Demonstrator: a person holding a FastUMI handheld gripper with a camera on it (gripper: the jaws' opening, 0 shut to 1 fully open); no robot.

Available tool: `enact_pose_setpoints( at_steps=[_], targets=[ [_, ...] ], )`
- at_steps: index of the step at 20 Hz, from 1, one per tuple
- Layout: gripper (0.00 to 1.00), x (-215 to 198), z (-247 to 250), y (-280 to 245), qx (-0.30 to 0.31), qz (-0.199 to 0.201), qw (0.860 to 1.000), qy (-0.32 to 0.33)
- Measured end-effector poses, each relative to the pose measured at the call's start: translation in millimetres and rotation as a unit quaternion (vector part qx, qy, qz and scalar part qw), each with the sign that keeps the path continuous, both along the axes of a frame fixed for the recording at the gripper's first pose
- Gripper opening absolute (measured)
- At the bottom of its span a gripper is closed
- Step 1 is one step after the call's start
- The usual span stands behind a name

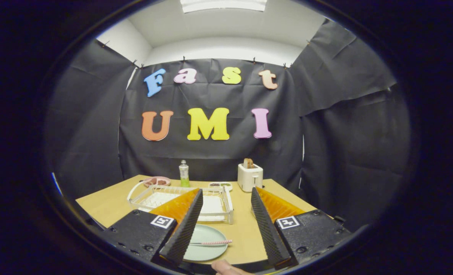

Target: Take the plate from the dish rack, then take the spoon from the basket and place it into the plate.

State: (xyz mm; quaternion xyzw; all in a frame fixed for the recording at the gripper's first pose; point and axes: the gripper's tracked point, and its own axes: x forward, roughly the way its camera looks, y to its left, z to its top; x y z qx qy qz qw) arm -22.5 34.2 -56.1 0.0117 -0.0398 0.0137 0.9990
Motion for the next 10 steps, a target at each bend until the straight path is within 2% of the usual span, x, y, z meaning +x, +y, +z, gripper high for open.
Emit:
enact_pose_setpoints(
  at_steps=[10],
  targets=[
    [0.83,8.3,-11.2,3.2,0.001,0.004,1.000,0.024]
  ],
)
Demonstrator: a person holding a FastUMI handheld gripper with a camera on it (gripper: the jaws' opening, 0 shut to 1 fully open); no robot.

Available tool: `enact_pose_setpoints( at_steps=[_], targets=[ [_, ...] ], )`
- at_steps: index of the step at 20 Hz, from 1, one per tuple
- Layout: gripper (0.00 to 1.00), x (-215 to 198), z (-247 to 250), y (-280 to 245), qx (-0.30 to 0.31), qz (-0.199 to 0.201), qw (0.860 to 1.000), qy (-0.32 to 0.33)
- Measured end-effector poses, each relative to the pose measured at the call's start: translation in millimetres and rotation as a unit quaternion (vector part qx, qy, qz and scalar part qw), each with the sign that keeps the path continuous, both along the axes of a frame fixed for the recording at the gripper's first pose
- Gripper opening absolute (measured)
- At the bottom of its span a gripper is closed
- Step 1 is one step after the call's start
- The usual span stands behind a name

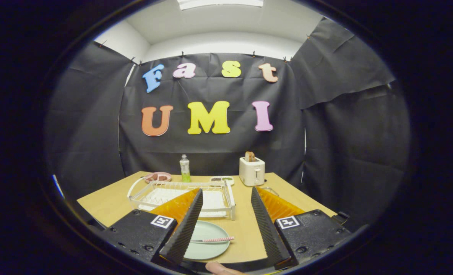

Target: Take the plate from the dish rack, then take the spoon from the basket and place it into the plate.

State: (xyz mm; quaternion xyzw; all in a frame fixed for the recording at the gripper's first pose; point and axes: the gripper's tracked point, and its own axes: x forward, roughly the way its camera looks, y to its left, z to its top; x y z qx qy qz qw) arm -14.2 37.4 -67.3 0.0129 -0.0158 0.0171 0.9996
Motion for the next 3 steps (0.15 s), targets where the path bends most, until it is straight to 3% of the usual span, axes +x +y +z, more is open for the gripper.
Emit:
enact_pose_setpoints(
  at_steps=[3],
  targets=[
    [0.83,-1.2,1.3,0.9,-0.001,0.000,1.000,-0.002]
  ],
)
